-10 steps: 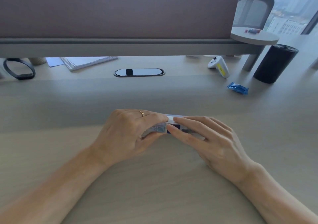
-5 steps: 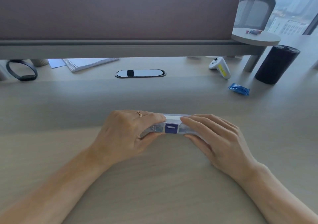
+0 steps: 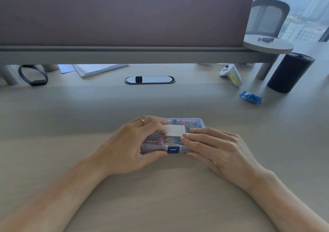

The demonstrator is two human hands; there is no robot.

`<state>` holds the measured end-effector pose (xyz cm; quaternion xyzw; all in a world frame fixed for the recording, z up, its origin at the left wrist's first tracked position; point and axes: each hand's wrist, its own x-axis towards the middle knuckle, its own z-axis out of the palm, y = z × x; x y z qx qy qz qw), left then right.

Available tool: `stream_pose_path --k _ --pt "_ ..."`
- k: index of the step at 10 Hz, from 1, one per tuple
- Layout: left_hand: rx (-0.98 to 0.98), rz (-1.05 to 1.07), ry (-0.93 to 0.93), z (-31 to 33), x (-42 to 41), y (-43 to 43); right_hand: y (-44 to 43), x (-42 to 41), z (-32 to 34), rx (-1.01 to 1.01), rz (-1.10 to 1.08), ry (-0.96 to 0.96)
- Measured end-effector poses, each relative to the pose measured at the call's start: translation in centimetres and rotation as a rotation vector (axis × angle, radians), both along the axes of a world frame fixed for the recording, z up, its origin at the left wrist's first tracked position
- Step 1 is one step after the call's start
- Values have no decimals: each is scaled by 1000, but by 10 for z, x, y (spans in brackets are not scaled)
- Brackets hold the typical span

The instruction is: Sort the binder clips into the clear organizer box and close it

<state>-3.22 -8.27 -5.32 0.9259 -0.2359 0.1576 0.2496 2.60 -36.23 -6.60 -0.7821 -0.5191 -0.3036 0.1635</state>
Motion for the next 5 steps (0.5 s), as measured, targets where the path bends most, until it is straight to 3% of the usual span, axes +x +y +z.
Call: stream_pose_path --k 3,5 --pt "370 37 106 -2 3 6 -1 2 4 -37 27 149" --pt "388 24 59 -3 2 7 -6 -2 10 -35 -2 197"
